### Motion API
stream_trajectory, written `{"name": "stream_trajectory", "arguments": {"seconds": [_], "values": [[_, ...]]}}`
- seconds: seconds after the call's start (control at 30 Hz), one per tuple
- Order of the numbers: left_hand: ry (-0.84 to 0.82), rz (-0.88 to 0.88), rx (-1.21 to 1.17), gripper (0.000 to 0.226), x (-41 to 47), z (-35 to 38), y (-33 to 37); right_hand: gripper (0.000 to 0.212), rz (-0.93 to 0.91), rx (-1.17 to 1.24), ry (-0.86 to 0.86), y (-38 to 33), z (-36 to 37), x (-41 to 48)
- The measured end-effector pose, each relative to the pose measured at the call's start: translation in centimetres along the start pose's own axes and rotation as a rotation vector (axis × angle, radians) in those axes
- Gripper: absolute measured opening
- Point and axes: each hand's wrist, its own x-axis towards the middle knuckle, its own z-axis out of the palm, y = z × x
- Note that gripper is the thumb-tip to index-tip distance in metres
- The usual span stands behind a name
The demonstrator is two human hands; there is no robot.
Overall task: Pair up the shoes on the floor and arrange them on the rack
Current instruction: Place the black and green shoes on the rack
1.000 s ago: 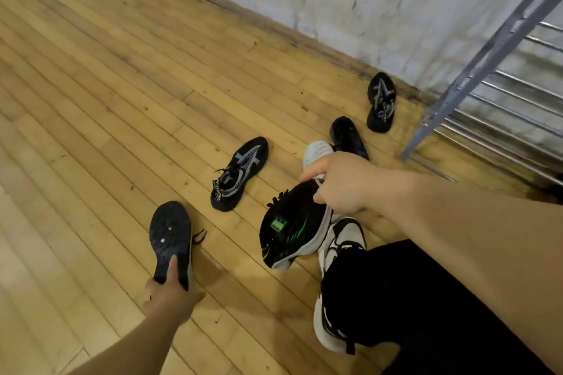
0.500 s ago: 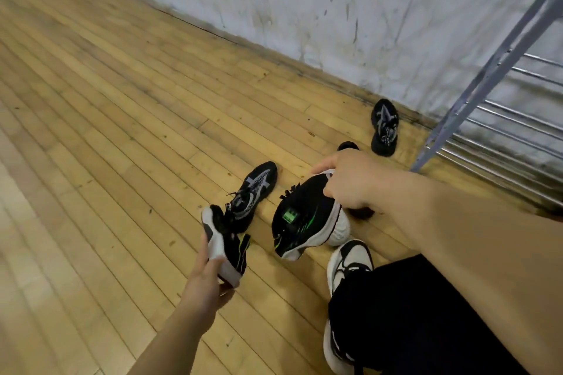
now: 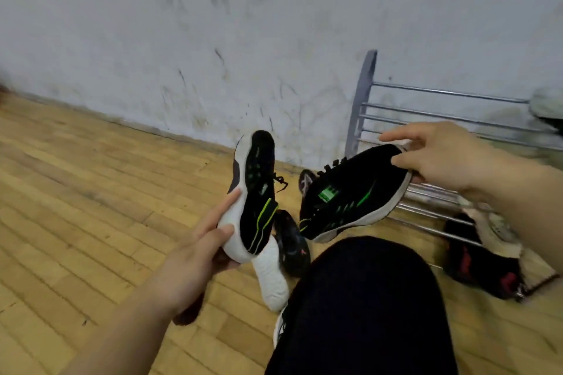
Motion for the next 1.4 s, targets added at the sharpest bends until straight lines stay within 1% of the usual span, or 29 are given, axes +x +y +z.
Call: {"name": "stream_trajectory", "arguments": {"seconds": [0.13,0.3,0.4,0.5,0.53,0.6,0.67,0.73,0.77,0.83,0.93,1.0,1.07,1.17,1.23,1.27,1.3,1.33,1.37,1.4], "values": [[-0.166,0.077,0.046,0.051,4.2,6.9,5.3,0.033,0.033,0.110,0.174,5.3,-5.4,-3.0],[-0.291,0.109,0.102,0.054,10.4,17.7,10.2,0.033,0.087,0.199,0.348,12.4,-9.5,-7.0],[-0.336,0.085,0.064,0.051,13.9,24.2,12.3,0.030,0.138,0.196,0.381,15.6,-11.1,-8.0],[-0.354,0.098,0.031,0.038,16.8,28.9,13.5,0.034,0.112,0.098,0.376,17.0,-12.5,-7.9],[-0.356,0.098,0.019,0.038,17.8,30.0,13.5,0.035,0.105,0.073,0.375,17.3,-12.8,-7.8],[-0.353,0.074,0.015,0.054,19.6,31.3,12.8,0.037,0.104,0.055,0.366,18.2,-13.3,-7.3],[-0.333,0.015,-0.047,0.067,21.0,31.6,11.2,0.037,0.114,0.053,0.345,19.2,-13.5,-6.8],[-0.273,-0.035,-0.098,0.065,22.1,31.2,9.5,0.035,0.148,0.064,0.332,20.1,-13.6,-5.9],[-0.224,-0.050,-0.093,0.062,22.7,30.8,9.0,0.036,0.173,0.069,0.324,20.6,-13.6,-5.5],[-0.159,-0.078,-0.058,0.063,23.7,30.1,8.3,0.037,0.203,0.053,0.295,21.3,-13.5,-4.7],[-0.161,-0.101,-0.013,0.063,24.5,29.7,8.2,0.037,0.230,0.051,0.273,21.5,-13.1,-3.9],[-0.157,-0.083,0.040,0.063,24.8,29.8,8.2,0.037,0.245,0.049,0.274,21.5,-12.8,-3.4],[-0.141,-0.045,0.132,0.066,24.8,29.7,8.2,0.037,0.242,0.053,0.285,21.3,-12.6,-2.9],[-0.014,0.041,0.366,0.079,24.4,29.1,8.4,0.036,0.216,0.101,0.314,20.6,-12.4,-2.5],[0.077,0.164,0.511,0.083,22.9,29.1,8.8,0.036,0.197,0.127,0.339,19.9,-12.5,-2.5],[0.099,0.275,0.565,0.081,21.8,29.3,9.0,0.036,0.186,0.148,0.357,19.5,-12.6,-2.6],[0.090,0.405,0.613,0.076,20.6,29.5,9.2,0.036,0.174,0.174,0.372,19.2,-12.8,-2.8],[0.043,0.521,0.648,0.071,19.5,29.6,9.3,0.037,0.158,0.198,0.381,18.8,-13.1,-2.9],[-0.038,0.603,0.679,0.066,18.5,29.8,9.3,0.037,0.145,0.223,0.380,18.4,-13.3,-3.1],[-0.145,0.639,0.717,0.062,17.7,29.9,9.1,0.037,0.130,0.255,0.373,17.9,-13.5,-3.3]]}}
